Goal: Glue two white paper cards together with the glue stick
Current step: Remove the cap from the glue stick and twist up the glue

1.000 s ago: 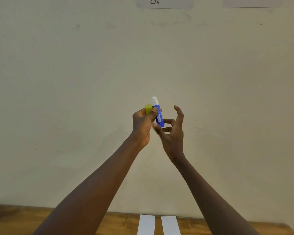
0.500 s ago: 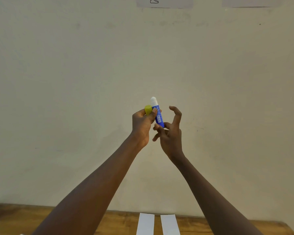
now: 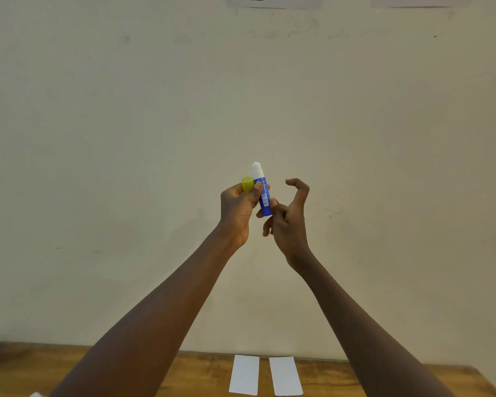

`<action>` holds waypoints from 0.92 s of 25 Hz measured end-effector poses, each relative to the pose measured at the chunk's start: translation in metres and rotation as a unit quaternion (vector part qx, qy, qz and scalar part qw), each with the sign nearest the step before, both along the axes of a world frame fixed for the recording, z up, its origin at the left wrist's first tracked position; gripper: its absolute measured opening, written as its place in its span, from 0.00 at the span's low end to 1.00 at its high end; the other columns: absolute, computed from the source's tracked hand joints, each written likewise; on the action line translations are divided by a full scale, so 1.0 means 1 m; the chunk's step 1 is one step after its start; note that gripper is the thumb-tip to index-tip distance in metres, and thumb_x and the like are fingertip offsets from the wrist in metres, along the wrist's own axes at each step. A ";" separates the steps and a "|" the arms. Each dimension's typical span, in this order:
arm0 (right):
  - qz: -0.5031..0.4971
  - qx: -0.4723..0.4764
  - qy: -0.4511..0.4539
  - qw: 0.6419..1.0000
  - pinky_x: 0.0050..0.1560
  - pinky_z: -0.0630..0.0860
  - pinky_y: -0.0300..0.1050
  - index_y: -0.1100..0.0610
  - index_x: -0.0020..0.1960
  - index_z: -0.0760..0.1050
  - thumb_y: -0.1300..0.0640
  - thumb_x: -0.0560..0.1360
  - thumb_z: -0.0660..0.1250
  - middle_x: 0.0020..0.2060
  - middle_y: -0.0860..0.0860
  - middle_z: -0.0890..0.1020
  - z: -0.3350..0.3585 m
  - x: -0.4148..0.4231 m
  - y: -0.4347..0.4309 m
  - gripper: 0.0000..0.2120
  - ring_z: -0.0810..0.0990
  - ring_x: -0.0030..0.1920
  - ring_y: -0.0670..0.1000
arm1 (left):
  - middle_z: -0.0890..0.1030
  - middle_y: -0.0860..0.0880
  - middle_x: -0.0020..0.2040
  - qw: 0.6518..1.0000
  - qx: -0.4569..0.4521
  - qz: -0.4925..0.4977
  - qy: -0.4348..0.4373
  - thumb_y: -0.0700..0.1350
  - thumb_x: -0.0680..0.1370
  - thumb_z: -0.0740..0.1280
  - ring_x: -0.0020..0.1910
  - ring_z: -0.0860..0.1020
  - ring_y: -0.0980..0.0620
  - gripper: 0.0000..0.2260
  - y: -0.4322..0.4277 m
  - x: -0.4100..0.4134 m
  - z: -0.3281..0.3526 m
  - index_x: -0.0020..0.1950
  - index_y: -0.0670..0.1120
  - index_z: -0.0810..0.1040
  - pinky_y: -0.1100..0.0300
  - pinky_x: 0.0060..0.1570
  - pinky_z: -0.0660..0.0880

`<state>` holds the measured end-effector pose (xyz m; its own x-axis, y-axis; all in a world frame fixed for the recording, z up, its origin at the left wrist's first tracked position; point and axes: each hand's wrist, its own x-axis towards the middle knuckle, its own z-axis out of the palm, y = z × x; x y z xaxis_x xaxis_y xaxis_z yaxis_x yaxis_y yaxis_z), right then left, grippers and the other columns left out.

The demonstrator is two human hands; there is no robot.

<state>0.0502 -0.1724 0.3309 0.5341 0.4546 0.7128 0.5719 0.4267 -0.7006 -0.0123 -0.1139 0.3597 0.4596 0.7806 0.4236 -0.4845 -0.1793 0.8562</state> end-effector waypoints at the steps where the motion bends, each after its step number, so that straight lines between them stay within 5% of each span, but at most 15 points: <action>1: 0.014 -0.001 0.019 1.000 0.23 0.72 0.32 0.56 0.62 0.54 0.62 0.78 0.55 0.37 0.60 0.80 0.000 0.000 0.000 0.16 0.74 0.22 0.46 | 0.78 0.44 0.52 1.000 -0.002 0.001 0.001 0.42 0.76 0.62 0.51 0.77 0.45 0.05 0.000 0.000 -0.001 0.51 0.44 0.72 0.55 0.56 0.73; 5: -0.049 -0.005 -0.008 0.999 0.25 0.72 0.29 0.57 0.60 0.57 0.58 0.73 0.65 0.38 0.57 0.79 -0.002 -0.003 0.002 0.21 0.75 0.24 0.49 | 0.79 0.43 0.50 1.000 -0.005 -0.008 -0.013 0.41 0.76 0.62 0.50 0.77 0.47 0.03 -0.001 -0.001 0.001 0.47 0.44 0.74 0.57 0.53 0.74; 10: 0.054 -0.047 -0.020 0.997 0.22 0.72 0.31 0.59 0.62 0.54 0.68 0.77 0.52 0.38 0.59 0.78 -0.002 -0.001 -0.001 0.15 0.75 0.21 0.43 | 0.78 0.43 0.51 1.000 0.001 0.001 0.007 0.43 0.76 0.62 0.53 0.77 0.43 0.07 0.003 -0.001 -0.002 0.51 0.43 0.73 0.56 0.52 0.74; 15: 0.002 -0.062 -0.027 0.998 0.30 0.73 0.29 0.57 0.63 0.56 0.57 0.76 0.60 0.43 0.59 0.80 -0.008 0.002 -0.001 0.19 0.78 0.30 0.49 | 0.79 0.45 0.50 1.000 0.010 -0.021 0.009 0.42 0.76 0.62 0.47 0.78 0.49 0.03 0.003 0.000 -0.011 0.48 0.45 0.74 0.67 0.40 0.76; 20: -0.037 -0.069 -0.036 0.996 0.39 0.78 0.45 0.59 0.62 0.58 0.64 0.73 0.65 0.42 0.64 0.82 -0.009 0.007 0.002 0.22 0.78 0.33 0.55 | 0.78 0.43 0.49 0.999 0.041 0.007 0.034 0.42 0.76 0.63 0.47 0.76 0.48 0.04 0.006 0.006 -0.015 0.48 0.43 0.74 0.69 0.37 0.74; 23: 0.013 -0.081 -0.016 0.997 0.35 0.77 0.35 0.57 0.64 0.56 0.64 0.73 0.65 0.42 0.62 0.82 -0.011 0.011 0.002 0.25 0.79 0.34 0.54 | 0.78 0.45 0.46 0.998 0.053 0.019 0.042 0.42 0.75 0.64 0.43 0.77 0.50 0.04 0.009 0.006 -0.020 0.48 0.43 0.75 0.72 0.34 0.75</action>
